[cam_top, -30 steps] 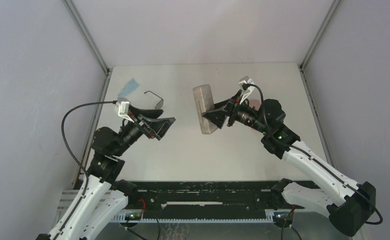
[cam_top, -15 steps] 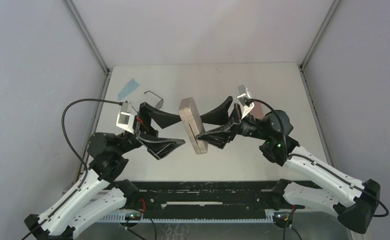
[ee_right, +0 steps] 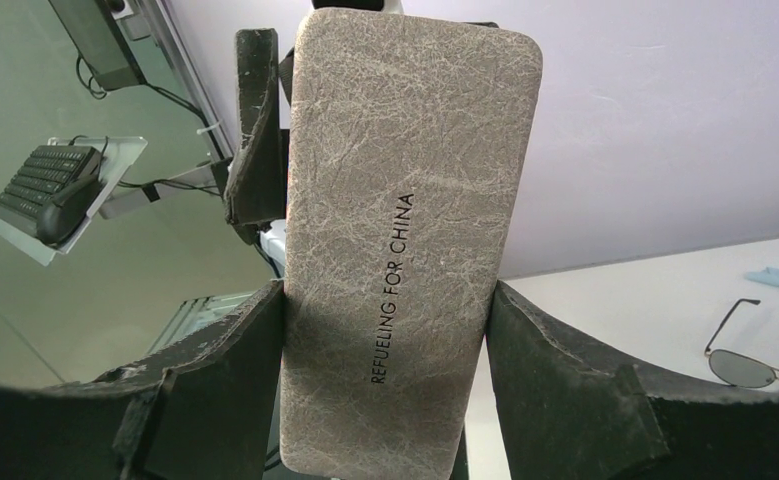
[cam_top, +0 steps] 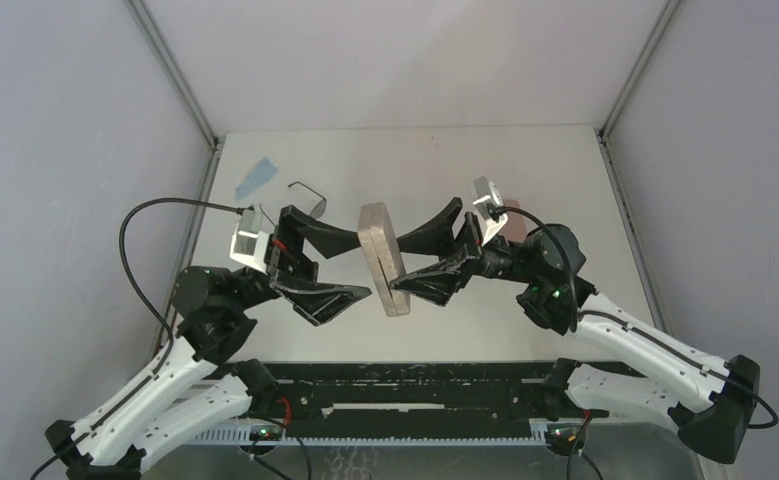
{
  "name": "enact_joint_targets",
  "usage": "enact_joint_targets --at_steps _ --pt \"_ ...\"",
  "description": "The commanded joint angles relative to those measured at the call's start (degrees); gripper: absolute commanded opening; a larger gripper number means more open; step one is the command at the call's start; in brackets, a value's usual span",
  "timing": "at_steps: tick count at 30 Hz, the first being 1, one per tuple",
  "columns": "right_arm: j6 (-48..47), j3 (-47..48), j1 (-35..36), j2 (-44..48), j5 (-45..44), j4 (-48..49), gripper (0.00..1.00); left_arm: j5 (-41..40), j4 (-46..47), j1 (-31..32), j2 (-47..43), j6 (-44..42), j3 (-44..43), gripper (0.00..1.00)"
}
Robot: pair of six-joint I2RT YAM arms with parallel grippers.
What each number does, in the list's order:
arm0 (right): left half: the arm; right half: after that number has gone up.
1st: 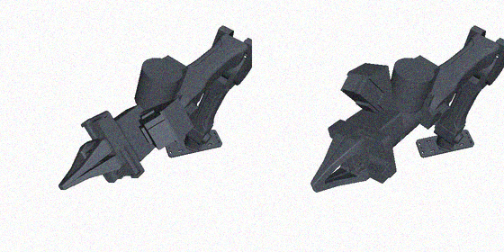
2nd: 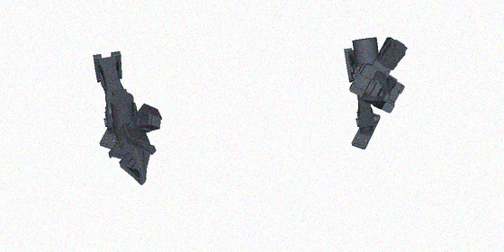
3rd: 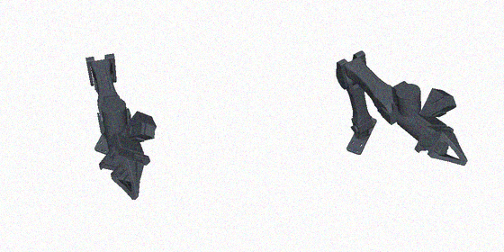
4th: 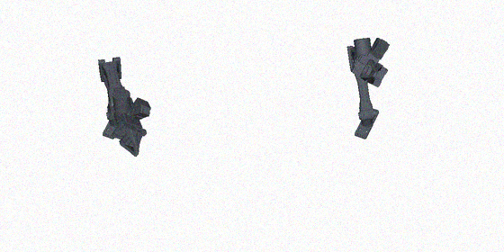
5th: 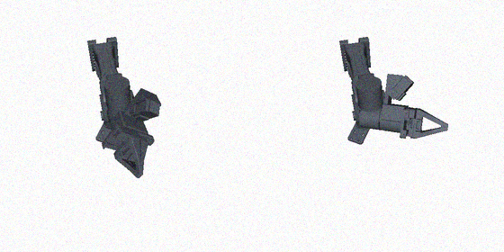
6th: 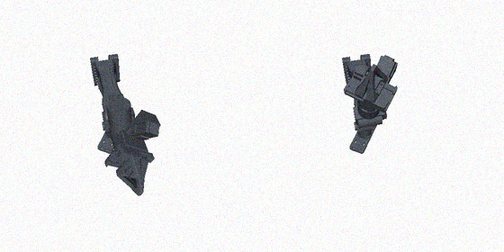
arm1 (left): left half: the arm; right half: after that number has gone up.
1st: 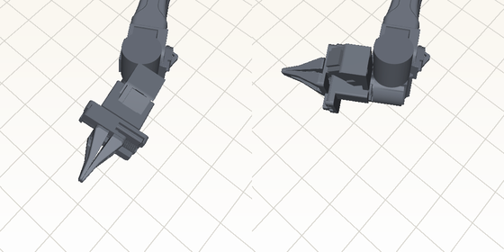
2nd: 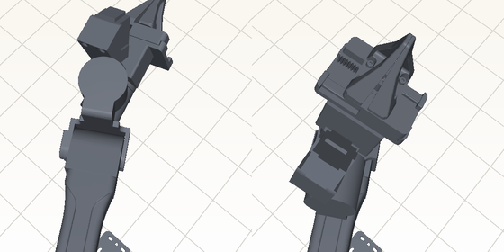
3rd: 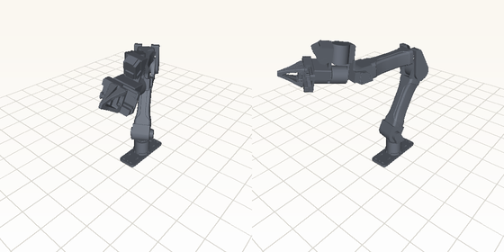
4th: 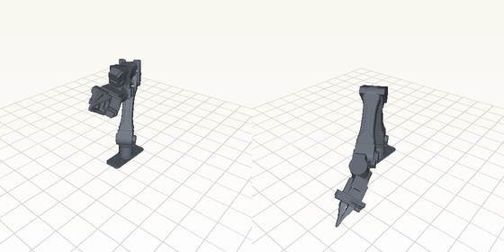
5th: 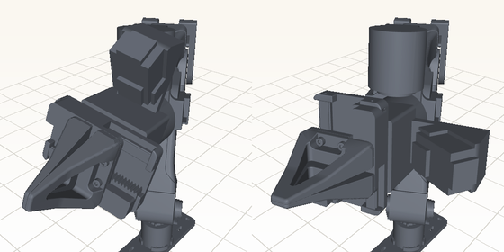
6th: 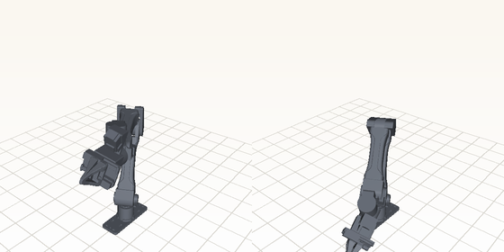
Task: Organize the sunglasses
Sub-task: Open the sunglasses case.
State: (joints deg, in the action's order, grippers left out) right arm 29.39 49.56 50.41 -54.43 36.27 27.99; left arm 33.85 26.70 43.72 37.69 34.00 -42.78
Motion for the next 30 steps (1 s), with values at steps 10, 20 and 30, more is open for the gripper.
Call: enact_joint_targets --at_steps 10,20,30 --pt "-1.6 3.5 4.2 -0.3 0.8 3.5 0.00 -3.1 -1.5 1.3 0.2 -3.0 -3.2 1.00" --pt "-1.4 5.0 4.6 -1.8 -0.5 1.0 0.00 -2.5 -1.7 2.6 0.0 -3.4 -3.5 0.89" --pt "-3.5 6.3 4.4 -1.8 -9.7 -6.7 0.00 -2.8 -3.2 3.1 -1.3 -4.4 -3.2 0.42"
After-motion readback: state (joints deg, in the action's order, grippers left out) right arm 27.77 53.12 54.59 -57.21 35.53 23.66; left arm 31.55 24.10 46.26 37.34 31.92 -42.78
